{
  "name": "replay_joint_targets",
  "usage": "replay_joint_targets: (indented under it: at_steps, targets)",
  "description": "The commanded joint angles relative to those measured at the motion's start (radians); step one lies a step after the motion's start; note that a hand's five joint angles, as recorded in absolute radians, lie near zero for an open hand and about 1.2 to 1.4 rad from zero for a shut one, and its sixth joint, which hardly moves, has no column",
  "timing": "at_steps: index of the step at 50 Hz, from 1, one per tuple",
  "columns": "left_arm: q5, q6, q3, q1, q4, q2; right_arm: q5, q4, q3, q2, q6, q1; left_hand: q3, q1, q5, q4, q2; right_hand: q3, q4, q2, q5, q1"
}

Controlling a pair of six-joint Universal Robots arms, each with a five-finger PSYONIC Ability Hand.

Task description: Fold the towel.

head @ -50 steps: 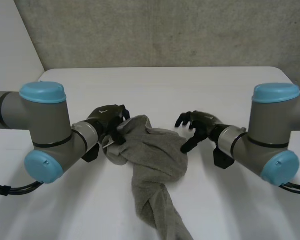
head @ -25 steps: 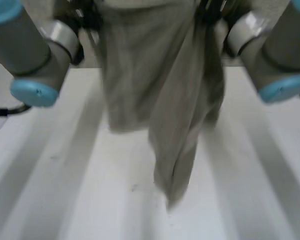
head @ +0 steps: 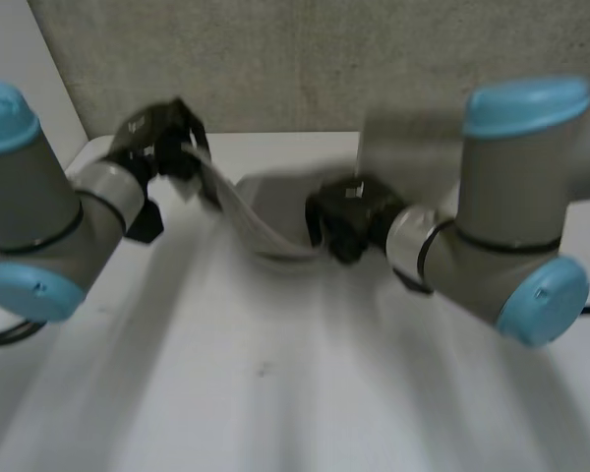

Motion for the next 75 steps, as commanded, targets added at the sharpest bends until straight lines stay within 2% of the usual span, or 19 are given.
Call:
replay_joint_targets:
  at_steps: [1,7,9,10,12,16,20,26,31,34,39,42,47,55,61,63,64,65,75]
  targets:
    - [0.010,0.102,-0.152,0.040,-0.005,0.004,0.006,-0.156,0.175,0.038,0.029,0.001,0.180,0.194,0.185,0.179,0.178,0.124,0.122,0.126,0.132,-0.050]
    - [0.010,0.190,-0.218,0.082,-0.008,0.063,-0.002,-0.181,0.201,0.038,0.084,0.000,0.180,0.194,0.185,0.179,0.178,-0.049,-0.051,-0.047,-0.041,-0.223]
    - [0.010,0.201,-0.232,0.086,-0.008,0.090,0.001,-0.175,0.197,0.025,0.110,-0.002,0.180,0.194,0.185,0.179,0.178,-0.508,-0.509,-0.505,-0.499,-0.682]
    - [0.011,0.204,-0.247,0.092,-0.010,0.119,0.001,-0.175,0.197,0.025,0.110,-0.002,0.180,0.194,0.185,0.179,0.178,-0.510,-0.512,-0.508,-0.502,-0.684]
    - [0.011,0.204,-0.264,0.095,-0.014,0.148,0.001,-0.159,0.194,-0.002,0.115,-0.002,0.180,0.194,0.185,0.179,0.178,-0.914,-0.916,-0.912,-0.906,-1.088]
    - [0.019,0.206,-0.348,0.099,-0.025,0.253,-0.002,-0.129,0.183,-0.048,0.103,-0.002,0.180,0.194,0.185,0.179,0.178,-1.040,-1.042,-1.038,-1.032,-1.214]
    - [0.051,0.209,-0.414,0.100,-0.024,0.320,-0.008,-0.110,0.146,-0.074,0.092,-0.013,0.180,0.194,0.185,0.179,0.178,-1.040,-1.042,-1.038,-1.032,-1.214]
    - [0.120,0.230,-0.528,0.135,-0.024,0.438,-0.031,-0.052,-0.020,-0.050,-0.054,-0.074,0.180,0.194,0.185,0.179,0.178,-0.986,-0.988,-0.984,-0.978,-1.160]
    - [0.129,0.245,-0.582,0.155,-0.024,0.512,-0.086,0.003,-0.245,0.118,-0.268,-0.076,0.180,0.194,0.185,0.179,0.178,-0.942,-0.944,-0.940,-0.934,-1.116]
    - [0.129,0.255,-0.599,0.157,-0.024,0.538,-0.091,0.008,-0.302,0.170,-0.311,-0.076,0.180,0.194,0.185,0.179,0.178,-0.913,-0.914,-0.910,-0.904,-1.086]
    - [0.129,0.255,-0.617,0.158,-0.024,0.560,-0.092,0.011,-0.504,0.381,-0.460,-0.076,0.180,0.194,0.185,0.179,0.178,-0.807,-0.809,-0.805,-0.799,-0.981]
    - [0.129,0.255,-0.626,0.158,-0.022,0.561,-0.091,0.006,-0.543,0.429,-0.499,-0.076,0.180,0.194,0.185,0.179,0.178,-0.795,-0.797,-0.793,-0.787,-0.969]
    - [0.129,0.253,-0.634,0.158,-0.022,0.560,-0.083,-0.021,-0.688,0.600,-0.630,-0.077,0.180,0.194,0.185,0.179,0.178,-0.693,-0.694,-0.690,-0.684,-0.867]
    - [0.129,0.255,-0.648,0.160,-0.018,0.560,-0.077,-0.081,-0.854,0.774,-0.713,-0.111,0.180,0.194,0.185,0.179,0.178,-0.660,-0.662,-0.658,-0.652,-0.834]
    - [0.129,0.253,-0.651,0.161,-0.016,0.560,-0.075,-0.142,-0.879,0.815,-0.721,-0.140,0.180,0.194,0.185,0.179,0.178,-0.484,-0.486,-0.482,-0.476,-0.658]
    - [0.129,0.253,-0.651,0.161,-0.016,0.558,-0.077,-0.182,-0.886,0.820,-0.727,-0.142,0.180,0.194,0.185,0.179,0.178,-0.078,-0.080,-0.076,-0.070,-0.252]
    - [0.129,0.253,-0.651,0.165,-0.016,0.558,-0.077,-0.182,-0.886,0.820,-0.727,-0.142,0.180,0.194,0.185,0.179,0.178,-0.076,-0.078,-0.073,-0.068,-0.250]
    - [0.129,0.253,-0.651,0.165,-0.016,0.558,-0.075,-0.197,-0.885,0.818,-0.732,-0.143,0.180,0.194,0.185,0.179,0.178,0.160,0.158,0.162,0.168,-0.014]
    - [0.131,0.253,-0.642,0.186,-0.011,0.560,-0.060,-0.196,-0.879,0.762,-0.726,-0.180,0.180,0.194,0.185,0.179,0.178,0.182,0.180,0.184,0.190,0.008]
